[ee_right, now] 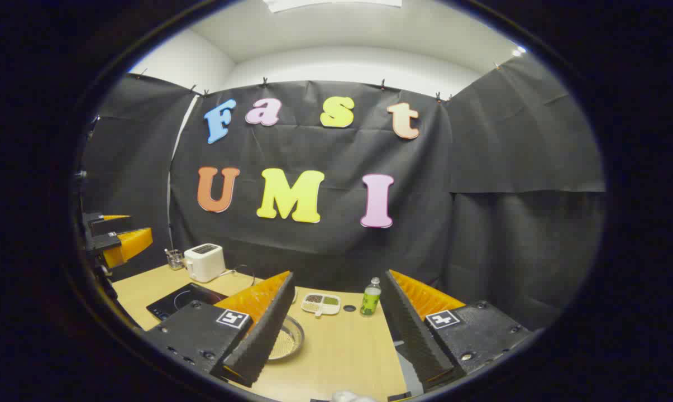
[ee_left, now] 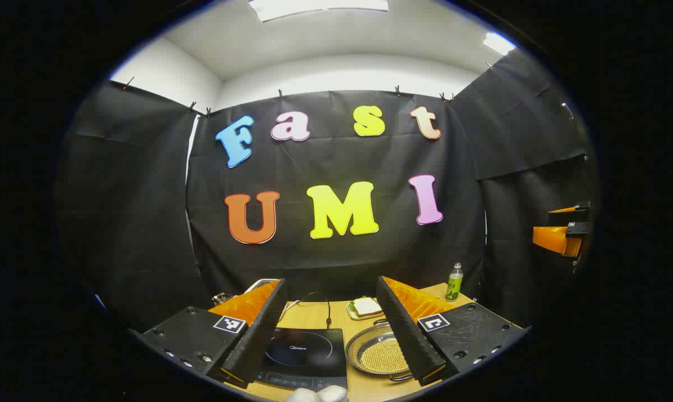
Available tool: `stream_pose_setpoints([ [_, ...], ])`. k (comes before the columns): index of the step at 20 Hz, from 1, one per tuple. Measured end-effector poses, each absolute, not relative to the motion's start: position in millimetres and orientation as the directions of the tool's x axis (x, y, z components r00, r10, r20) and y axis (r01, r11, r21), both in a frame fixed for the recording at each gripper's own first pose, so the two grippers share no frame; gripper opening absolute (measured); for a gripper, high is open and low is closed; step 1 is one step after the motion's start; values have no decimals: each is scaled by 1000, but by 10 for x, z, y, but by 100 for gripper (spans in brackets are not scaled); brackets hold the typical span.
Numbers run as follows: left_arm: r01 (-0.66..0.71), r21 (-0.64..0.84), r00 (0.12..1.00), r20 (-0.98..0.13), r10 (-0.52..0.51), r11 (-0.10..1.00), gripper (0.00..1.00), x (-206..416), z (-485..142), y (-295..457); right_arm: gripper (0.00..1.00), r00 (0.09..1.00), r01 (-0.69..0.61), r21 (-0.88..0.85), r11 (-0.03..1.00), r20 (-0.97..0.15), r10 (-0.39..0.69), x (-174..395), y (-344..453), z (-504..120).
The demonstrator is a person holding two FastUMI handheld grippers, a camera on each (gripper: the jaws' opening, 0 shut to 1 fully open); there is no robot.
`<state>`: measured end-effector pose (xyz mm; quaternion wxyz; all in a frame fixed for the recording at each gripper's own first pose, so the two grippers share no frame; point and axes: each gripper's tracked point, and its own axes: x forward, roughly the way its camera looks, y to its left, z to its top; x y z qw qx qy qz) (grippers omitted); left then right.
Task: First push the handle of the pot to place it horizontally, then grasp the pot with both hands and set it on the induction cooktop.
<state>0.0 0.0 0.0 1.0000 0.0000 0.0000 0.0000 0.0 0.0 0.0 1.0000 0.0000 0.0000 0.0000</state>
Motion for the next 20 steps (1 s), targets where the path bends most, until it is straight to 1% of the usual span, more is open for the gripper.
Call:
stream_pose_setpoints([
  [4, -1, 13, 1000, -2, 1, 1000, 96, 62, -36, -12, 100, 1000, -6, 13, 1000, 2, 6, 53, 37, 9],
  [12, -6, 12, 1000, -19, 7, 1000, 96, 112, -146, 45, 99, 999, -30, 48, 998, -23, 31, 178, 172, -45],
  [14, -14, 9, 1000, -21, 14, 1000, 96, 122, -160, 106, 100, 997, -58, 59, 997, -42, 60, 225, 292, -76],
  [17, -37, 7, 999, -24, 38, 999, 96, 100, -210, 217, 99, 990, -118, 63, 991, -65, 122, 310, 575, -126],
  [18, -48, 9, 999, -24, 48, 999, 96, 87, -237, 262, 99, 985, -146, 54, 988, -86, 150, 341, 704, -171],
  [20, -68, 6, 997, -35, 68, 998, 96, 56, -305, 352, 97, 970, -205, 29, 978, -128, 207, 404, 981, -299],
])
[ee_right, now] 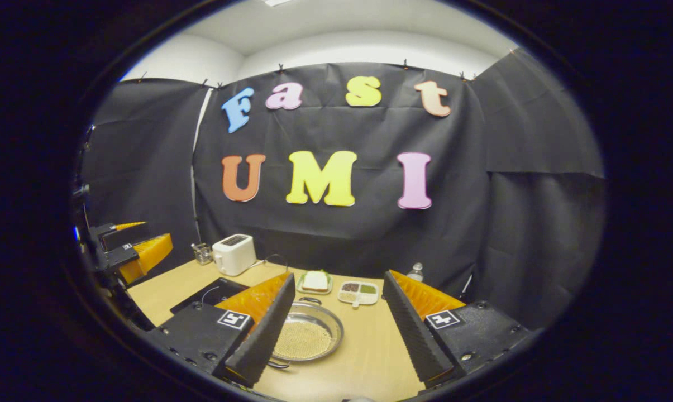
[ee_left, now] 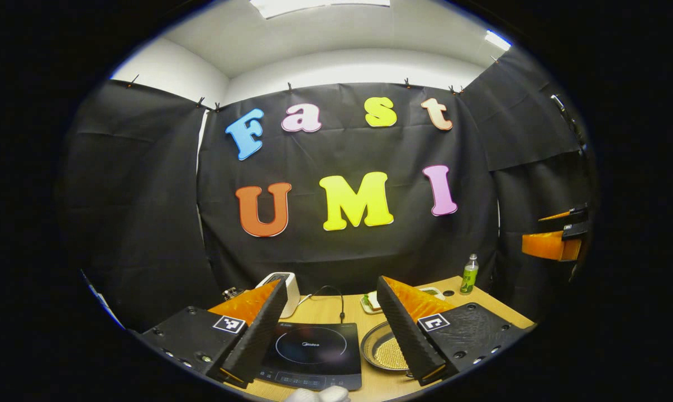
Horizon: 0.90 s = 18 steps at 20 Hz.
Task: First push the handle of the pot to place it horizontally, then grasp the pot with both hands and set it on the induction cooktop.
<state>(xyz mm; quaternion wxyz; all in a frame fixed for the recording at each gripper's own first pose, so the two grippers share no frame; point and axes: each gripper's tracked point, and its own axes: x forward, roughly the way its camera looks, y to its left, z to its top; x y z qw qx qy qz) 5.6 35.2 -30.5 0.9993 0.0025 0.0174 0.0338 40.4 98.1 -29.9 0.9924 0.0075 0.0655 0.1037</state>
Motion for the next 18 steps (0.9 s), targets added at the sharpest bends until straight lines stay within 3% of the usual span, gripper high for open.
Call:
stream_pose_setpoints([
  [4, -106, -5, 993, -46, 106, 994, 96, -22, -403, 561, 78, 914, -340, 12, 940, -231, 334, 499, 1609, -632],
  [7, -152, -5, 987, -60, 151, 988, 96, -94, -495, 737, 55, 830, -448, 45, 893, -350, 434, 494, 2069, -996],
  [11, -189, -8, 981, -42, 188, 982, 96, -172, -497, 882, 14, 729, -501, 111, 858, -479, 488, 539, 2420, -1509],
  [14, -212, -2, 976, -45, 212, 977, 96, -250, -547, 996, 2, 654, -513, 153, 845, -569, 499, 511, 2624, -1887],
  [18, -225, 5, 973, -46, 225, 974, 96, -333, -595, 1025, 4, 565, -528, 153, 835, -672, 480, 419, 2809, -2453],
])
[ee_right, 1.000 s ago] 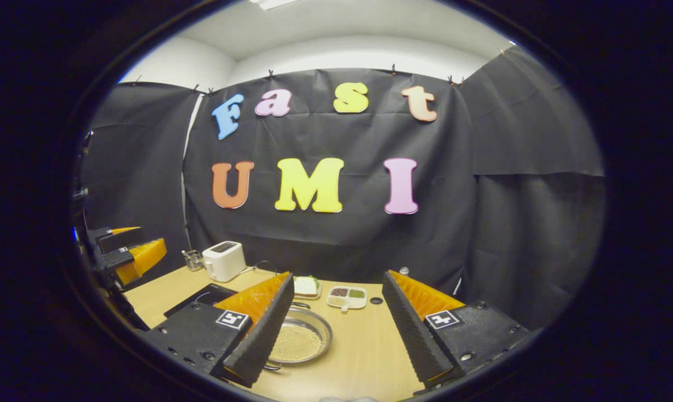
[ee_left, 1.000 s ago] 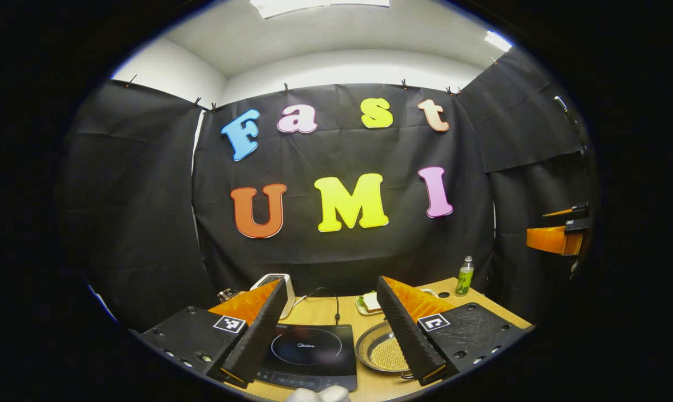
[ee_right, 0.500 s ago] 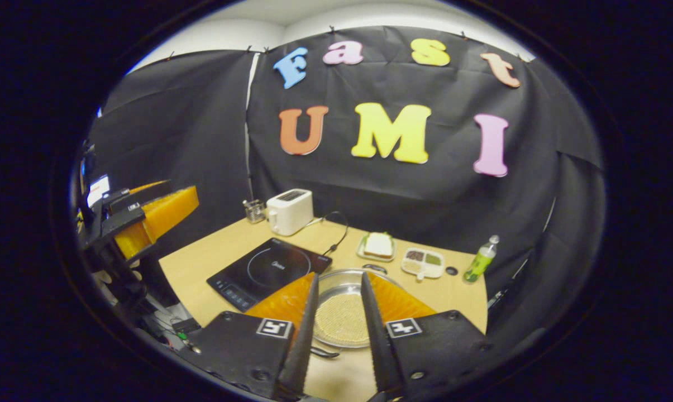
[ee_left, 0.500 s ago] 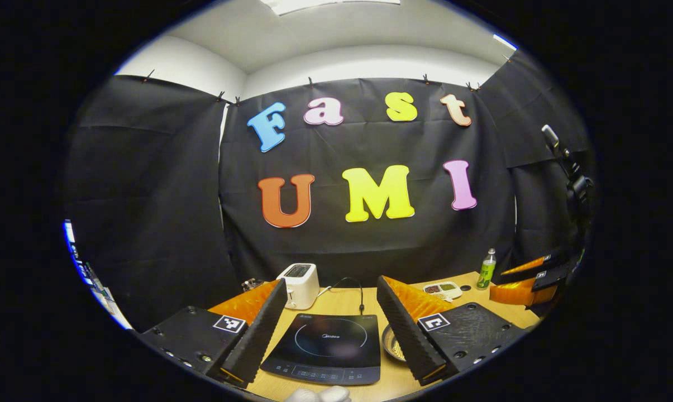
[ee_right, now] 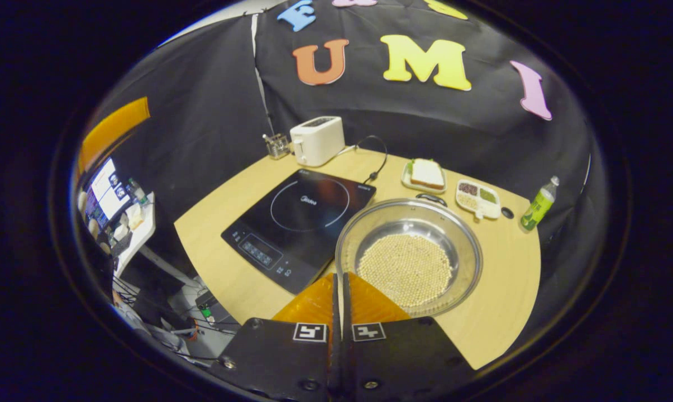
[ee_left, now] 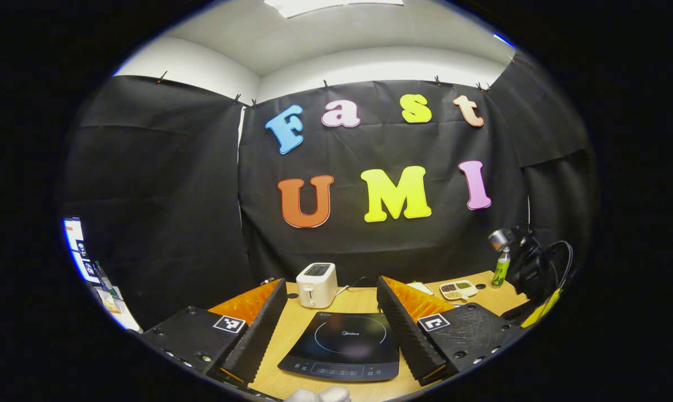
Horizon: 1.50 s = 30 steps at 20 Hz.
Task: First push the handle of the pot to place it horizontally, then grasp the pot with both hands and set it on the induction cooktop.
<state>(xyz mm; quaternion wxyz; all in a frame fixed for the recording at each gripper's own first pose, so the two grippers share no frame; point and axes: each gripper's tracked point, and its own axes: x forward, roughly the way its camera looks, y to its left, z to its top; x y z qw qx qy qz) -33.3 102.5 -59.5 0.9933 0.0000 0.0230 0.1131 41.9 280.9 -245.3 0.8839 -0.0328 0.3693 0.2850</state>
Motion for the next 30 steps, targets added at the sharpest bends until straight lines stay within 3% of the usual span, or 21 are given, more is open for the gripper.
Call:
stream_pose_setpoints([
  [4, -221, -4, 974, -55, 221, 975, 96, -364, -658, 1025, 4, 470, -531, 179, 828, -750, 464, 228, 2917, -2917],
  [7, -220, -19, 974, -65, 219, 975, 96, -371, -699, 1024, 1, 450, -526, 155, 836, -783, 429, 250, 2903, -3139],
  [8, -217, -21, 974, -69, 215, 976, 96, -376, -709, 1016, 4, 447, -516, 157, 842, -789, 421, 276, 2913, -3209],
  [11, -214, -14, 974, -77, 213, 977, 96, -394, -733, 1008, 0, 455, -488, 136, 862, -803, 385, 366, 2822, -3328],
  [12, -213, -11, 974, -77, 212, 977, 96, -391, -736, 1011, 4, 445, -485, 160, 860, -801, 400, 367, 2828, -3353],
  [15, -202, -11, 977, -77, 201, 979, 96, -372, -734, 981, 1, 426, -448, 205, 871, -807, 409, 343, 2793, -3401],
  [22, -176, -2, 982, -71, 175, 984, 96, -336, -718, 904, 4, 432, -391, 217, 894, -815, 387, 326, 2533, -3477],
  [30, -140, -22, 988, -69, 138, 990, 96, -235, -715, 770, 0, 465, -313, 192, 930, -823, 326, 411, 2112, -3532],
])
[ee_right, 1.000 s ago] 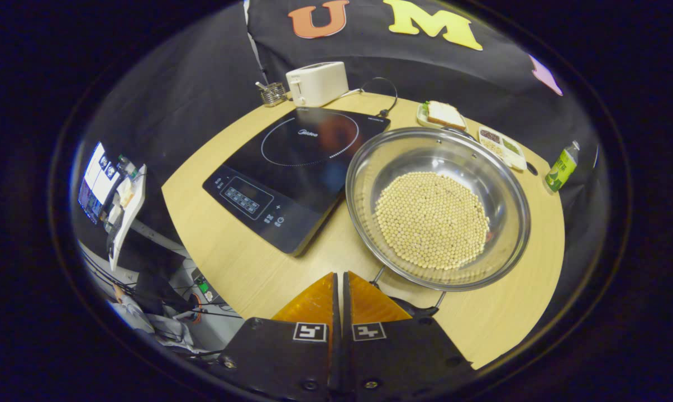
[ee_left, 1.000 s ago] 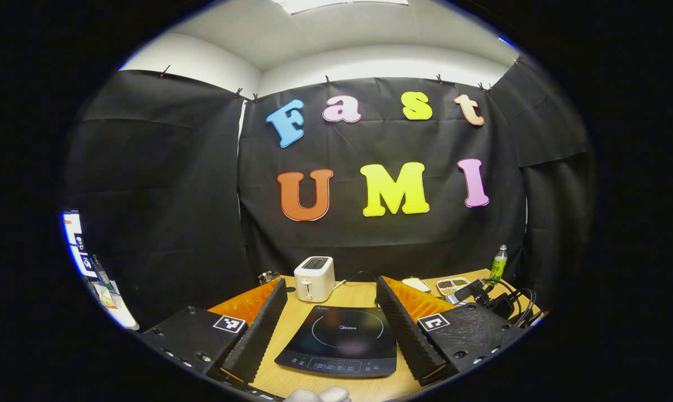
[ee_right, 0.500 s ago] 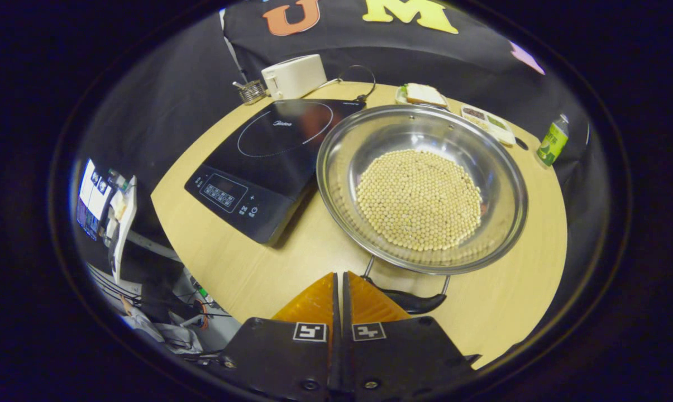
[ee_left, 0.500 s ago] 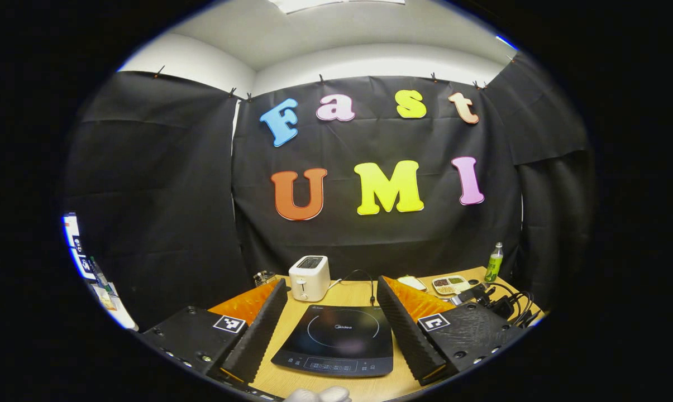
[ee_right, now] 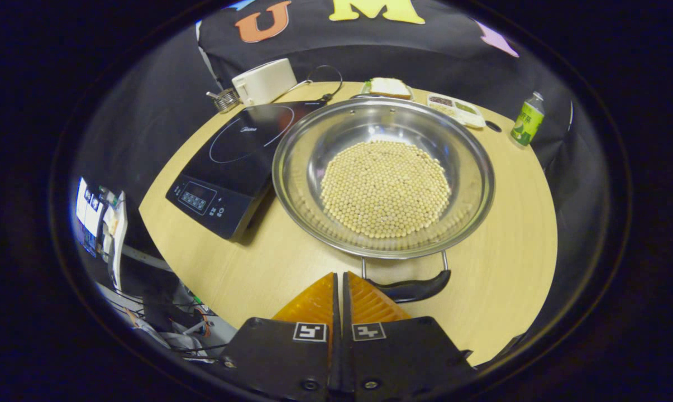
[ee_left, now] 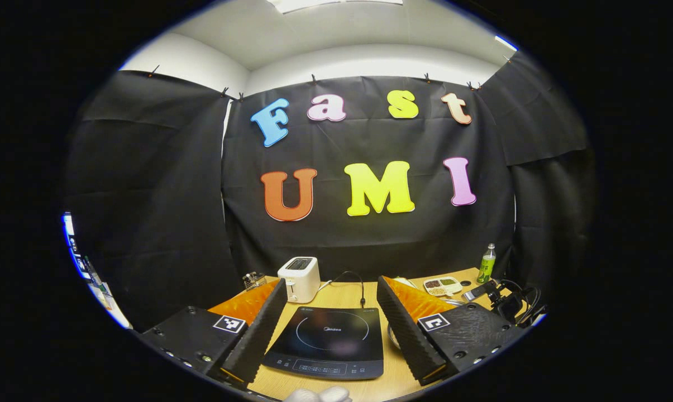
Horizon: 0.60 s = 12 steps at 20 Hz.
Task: First push the handle of the pot to place it horizontally, then grasp the pot with both hands and set it on the induction cooktop.
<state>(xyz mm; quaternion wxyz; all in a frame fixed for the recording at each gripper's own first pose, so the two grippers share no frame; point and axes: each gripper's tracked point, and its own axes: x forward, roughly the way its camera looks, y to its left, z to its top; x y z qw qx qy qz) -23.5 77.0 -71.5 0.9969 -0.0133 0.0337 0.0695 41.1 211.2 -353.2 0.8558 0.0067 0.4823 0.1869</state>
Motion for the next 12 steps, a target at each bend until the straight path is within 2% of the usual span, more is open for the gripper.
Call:
stream_pose_setpoints([
  [12, -91, -35, 993, -73, 88, 995, 96, -30, -721, 557, 0, 504, -230, 146, 962, -828, 246, 558, 1658, -3585],
])
